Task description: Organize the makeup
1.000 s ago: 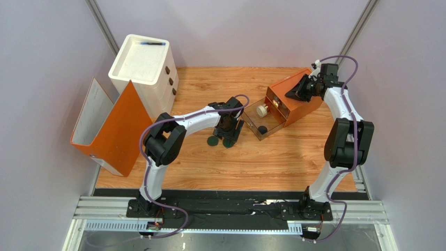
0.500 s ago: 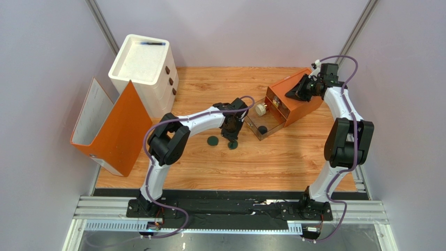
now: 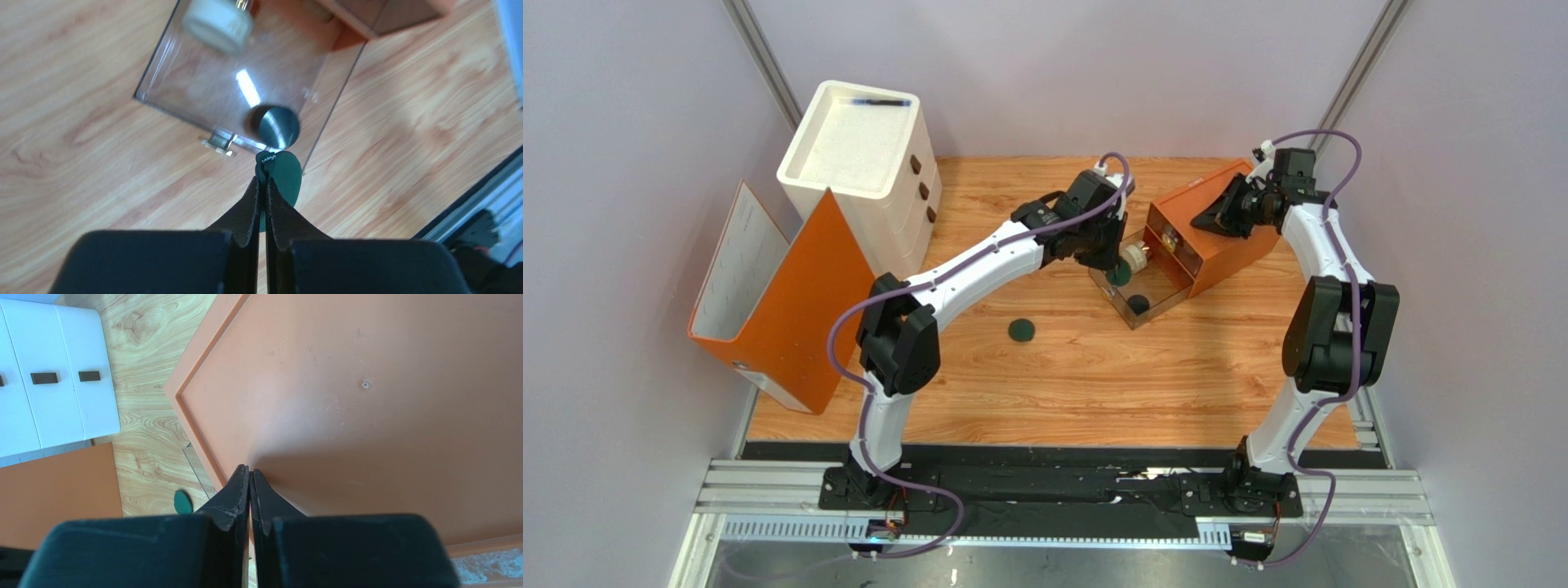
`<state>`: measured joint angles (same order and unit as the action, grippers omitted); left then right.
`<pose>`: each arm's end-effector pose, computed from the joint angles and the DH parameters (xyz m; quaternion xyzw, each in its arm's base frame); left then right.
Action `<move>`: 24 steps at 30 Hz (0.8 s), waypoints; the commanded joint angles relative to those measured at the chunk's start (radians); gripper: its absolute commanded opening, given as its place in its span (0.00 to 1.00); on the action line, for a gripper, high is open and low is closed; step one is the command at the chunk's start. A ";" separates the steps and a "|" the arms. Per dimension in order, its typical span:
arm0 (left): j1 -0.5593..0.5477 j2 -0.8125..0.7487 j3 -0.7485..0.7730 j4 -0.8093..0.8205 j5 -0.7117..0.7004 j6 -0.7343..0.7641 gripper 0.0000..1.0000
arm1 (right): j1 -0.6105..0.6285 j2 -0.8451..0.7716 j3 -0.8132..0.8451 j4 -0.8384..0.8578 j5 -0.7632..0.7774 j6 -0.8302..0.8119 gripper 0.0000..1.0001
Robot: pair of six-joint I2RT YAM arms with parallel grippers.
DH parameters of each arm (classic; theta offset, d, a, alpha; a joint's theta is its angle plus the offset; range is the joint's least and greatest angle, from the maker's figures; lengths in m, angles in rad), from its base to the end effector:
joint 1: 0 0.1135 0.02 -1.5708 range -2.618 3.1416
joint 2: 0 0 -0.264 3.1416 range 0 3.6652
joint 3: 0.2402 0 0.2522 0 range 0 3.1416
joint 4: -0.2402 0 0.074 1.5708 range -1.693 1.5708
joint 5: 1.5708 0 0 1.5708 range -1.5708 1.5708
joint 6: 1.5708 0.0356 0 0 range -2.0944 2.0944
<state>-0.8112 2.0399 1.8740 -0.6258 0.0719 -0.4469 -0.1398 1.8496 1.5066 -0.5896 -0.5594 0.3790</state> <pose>0.3203 -0.3410 0.2898 0.1809 0.9067 -0.2502 0.2873 0.4043 -0.0378 0.2578 0.1504 0.9043 0.2962 0.2681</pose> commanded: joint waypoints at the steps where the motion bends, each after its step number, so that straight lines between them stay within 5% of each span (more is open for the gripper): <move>1: -0.003 0.046 0.132 0.028 0.035 -0.058 0.06 | 0.014 0.125 -0.100 -0.250 0.188 -0.066 0.05; 5: -0.003 0.170 0.266 -0.034 0.026 -0.088 0.32 | 0.014 0.120 -0.100 -0.251 0.193 -0.066 0.05; 6: -0.006 0.184 0.301 -0.041 0.016 -0.098 0.45 | 0.014 0.122 -0.100 -0.253 0.193 -0.066 0.05; 10: -0.003 0.229 0.364 -0.081 0.002 -0.087 0.66 | 0.014 0.117 -0.100 -0.251 0.191 -0.066 0.05; 17: 0.006 0.126 0.245 -0.071 -0.070 -0.035 0.73 | 0.014 0.117 -0.102 -0.250 0.190 -0.066 0.05; 24: 0.052 -0.093 -0.097 -0.092 -0.179 -0.001 0.73 | 0.014 0.114 -0.106 -0.246 0.188 -0.065 0.05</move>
<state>-0.7864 2.1155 1.9148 -0.6945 -0.0185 -0.4911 -0.1398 1.8492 1.5055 -0.5892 -0.5594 0.3790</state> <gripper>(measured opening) 0.731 0.052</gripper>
